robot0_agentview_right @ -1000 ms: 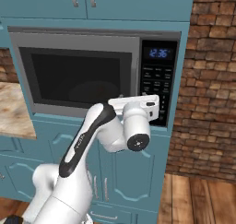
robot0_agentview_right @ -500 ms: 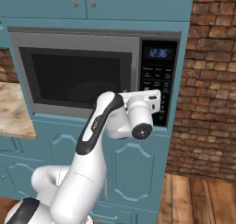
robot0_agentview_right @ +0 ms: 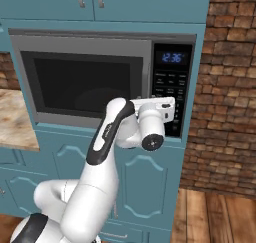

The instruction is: Open the microwave door.

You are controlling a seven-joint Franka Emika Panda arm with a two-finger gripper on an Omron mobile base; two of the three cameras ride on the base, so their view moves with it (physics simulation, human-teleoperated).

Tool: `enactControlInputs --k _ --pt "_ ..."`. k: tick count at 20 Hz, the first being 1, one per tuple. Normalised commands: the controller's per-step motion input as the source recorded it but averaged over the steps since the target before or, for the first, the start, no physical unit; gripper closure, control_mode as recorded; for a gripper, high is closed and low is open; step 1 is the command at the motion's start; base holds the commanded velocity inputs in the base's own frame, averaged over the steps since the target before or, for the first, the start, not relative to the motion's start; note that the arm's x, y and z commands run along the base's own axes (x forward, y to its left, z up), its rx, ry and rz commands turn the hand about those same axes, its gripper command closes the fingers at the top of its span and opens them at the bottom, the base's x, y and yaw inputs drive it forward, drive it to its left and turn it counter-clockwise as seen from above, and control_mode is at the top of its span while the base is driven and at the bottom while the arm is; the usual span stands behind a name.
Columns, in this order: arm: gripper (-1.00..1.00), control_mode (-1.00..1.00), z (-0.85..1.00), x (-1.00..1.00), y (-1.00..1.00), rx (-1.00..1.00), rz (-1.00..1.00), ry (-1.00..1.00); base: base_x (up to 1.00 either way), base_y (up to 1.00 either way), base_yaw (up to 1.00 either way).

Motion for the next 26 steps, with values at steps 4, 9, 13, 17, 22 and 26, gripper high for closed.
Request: enactControlInputs --k 4,9,13,17,22,26 --pt "1.00 -1.00 0.00 -0.07 0.00 0.00 0.00 0.00 0.00 0.00 0.00" --pt "1.00 -1.00 0.00 -0.50 -0.03 0.00 0.00 -0.04 0.00 0.00 0.00" --pt "1.00 -1.00 0.06 -0.82 -0.14 0.02 0.00 -0.06 0.00 0.00 0.00" --pt "1.00 -1.00 0.14 -0.94 -0.19 0.05 0.00 -0.04 0.00 0.00 0.00" --pt "1.00 -1.00 0.28 -1.00 -0.17 0.07 0.00 -0.04 0.00 0.00 0.00" --pt "1.00 -1.00 0.35 -1.00 -0.02 0.09 0.00 -0.06 0.00 0.00 0.00"
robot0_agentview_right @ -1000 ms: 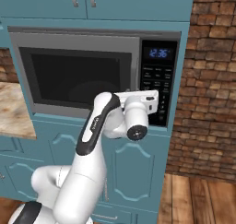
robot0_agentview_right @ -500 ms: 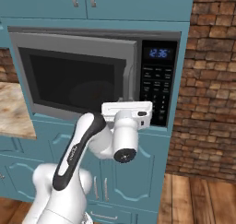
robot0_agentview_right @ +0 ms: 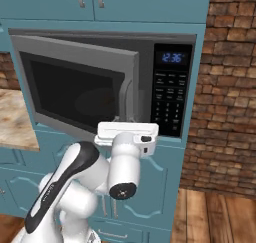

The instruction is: Open the microwave door.

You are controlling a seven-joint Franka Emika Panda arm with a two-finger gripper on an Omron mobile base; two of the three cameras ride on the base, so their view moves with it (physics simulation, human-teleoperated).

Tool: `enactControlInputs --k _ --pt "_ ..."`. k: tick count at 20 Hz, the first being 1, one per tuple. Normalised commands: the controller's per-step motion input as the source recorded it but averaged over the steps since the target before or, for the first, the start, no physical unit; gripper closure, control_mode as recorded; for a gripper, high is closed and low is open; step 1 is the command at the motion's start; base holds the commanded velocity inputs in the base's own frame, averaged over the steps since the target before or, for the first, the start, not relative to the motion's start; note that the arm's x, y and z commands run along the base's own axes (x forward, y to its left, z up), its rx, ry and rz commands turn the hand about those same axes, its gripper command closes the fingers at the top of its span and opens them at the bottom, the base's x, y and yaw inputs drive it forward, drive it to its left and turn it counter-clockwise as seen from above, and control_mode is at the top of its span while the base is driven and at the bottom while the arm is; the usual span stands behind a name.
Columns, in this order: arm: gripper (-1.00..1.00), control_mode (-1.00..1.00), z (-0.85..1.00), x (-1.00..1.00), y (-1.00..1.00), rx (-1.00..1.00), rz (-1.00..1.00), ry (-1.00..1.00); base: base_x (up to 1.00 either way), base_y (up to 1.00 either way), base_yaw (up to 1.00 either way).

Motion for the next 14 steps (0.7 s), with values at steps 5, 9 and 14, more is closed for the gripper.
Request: enactControlInputs --k 5,9,14 --pt "1.00 -1.00 0.43 -1.00 0.00 0.10 -0.01 -0.08 0.00 0.00 0.00" --pt "-1.00 -1.00 0.20 -1.00 0.01 0.06 -0.01 -0.12 0.00 0.00 0.00" --pt "-1.00 -1.00 0.09 -1.00 0.01 0.00 0.00 -0.33 0.00 0.00 0.00"
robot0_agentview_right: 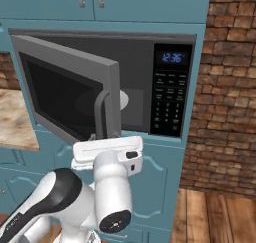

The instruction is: Open the microwave door.

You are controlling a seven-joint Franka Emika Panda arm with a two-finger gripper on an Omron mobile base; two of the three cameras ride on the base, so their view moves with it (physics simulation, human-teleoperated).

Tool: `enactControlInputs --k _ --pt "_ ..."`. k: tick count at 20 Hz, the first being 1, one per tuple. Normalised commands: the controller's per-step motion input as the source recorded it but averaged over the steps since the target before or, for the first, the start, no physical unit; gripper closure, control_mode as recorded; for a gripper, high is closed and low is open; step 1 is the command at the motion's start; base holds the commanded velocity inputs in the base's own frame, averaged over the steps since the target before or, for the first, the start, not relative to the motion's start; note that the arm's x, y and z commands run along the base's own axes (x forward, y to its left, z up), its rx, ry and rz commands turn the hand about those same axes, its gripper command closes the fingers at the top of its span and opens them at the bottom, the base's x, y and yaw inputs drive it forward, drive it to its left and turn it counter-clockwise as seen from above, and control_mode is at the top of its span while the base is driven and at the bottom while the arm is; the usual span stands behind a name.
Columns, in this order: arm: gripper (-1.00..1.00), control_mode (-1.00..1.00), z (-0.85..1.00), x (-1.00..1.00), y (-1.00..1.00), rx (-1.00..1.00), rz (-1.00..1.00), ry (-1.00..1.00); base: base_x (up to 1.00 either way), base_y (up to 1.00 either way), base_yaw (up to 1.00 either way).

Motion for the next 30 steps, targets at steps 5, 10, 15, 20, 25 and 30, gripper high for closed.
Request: enactControlInputs --k 5,10,15,20,25,30 --pt "-1.00 -1.00 0.29 -1.00 -0.10 0.01 0.00 -0.42 0.00 0.00 0.00" --pt "-1.00 -1.00 0.29 -0.56 -0.49 0.11 0.00 -0.10 0.00 0.00 0.00" --pt "-1.00 -1.00 0.00 0.28 -0.45 0.26 0.17 0.35 0.00 0.00 0.00" --pt "-1.00 -1.00 0.00 0.10 -0.26 0.35 0.17 0.47 0.00 0.00 0.00" --pt "-1.00 -1.00 0.00 0.18 0.00 0.09 0.03 0.59 0.00 0.00 0.00" --pt "-1.00 -1.00 -0.01 0.00 0.00 0.06 0.00 0.19 0.00 0.00 0.00"
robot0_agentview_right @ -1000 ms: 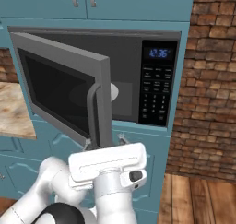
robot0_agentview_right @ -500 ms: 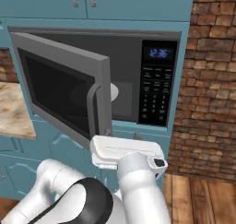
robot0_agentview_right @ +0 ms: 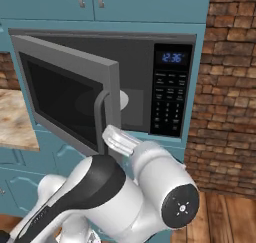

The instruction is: Open the microwave door.

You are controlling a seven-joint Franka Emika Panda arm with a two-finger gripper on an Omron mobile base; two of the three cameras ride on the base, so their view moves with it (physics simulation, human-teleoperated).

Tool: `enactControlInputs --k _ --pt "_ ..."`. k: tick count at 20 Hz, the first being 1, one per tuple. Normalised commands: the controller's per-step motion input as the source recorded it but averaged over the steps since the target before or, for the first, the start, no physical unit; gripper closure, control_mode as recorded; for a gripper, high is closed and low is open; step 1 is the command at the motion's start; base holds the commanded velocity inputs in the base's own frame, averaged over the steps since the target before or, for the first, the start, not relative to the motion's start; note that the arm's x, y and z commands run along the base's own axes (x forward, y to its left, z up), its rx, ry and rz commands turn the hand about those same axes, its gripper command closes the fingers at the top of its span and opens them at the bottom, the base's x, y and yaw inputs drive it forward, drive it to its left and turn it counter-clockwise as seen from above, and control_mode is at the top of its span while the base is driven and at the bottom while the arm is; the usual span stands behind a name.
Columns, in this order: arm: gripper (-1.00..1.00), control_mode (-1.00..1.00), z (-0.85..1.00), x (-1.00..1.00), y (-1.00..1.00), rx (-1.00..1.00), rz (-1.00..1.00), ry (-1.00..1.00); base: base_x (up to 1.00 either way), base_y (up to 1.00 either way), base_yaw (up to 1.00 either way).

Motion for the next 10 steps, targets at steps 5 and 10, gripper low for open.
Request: enactControlInputs --k 5,10 --pt "-1.00 -1.00 -0.17 0.00 -0.02 0.23 0.00 0.43 0.00 0.00 0.00" --pt "-1.00 -1.00 -0.01 0.27 0.00 0.32 0.00 0.51 0.00 0.00 0.00"
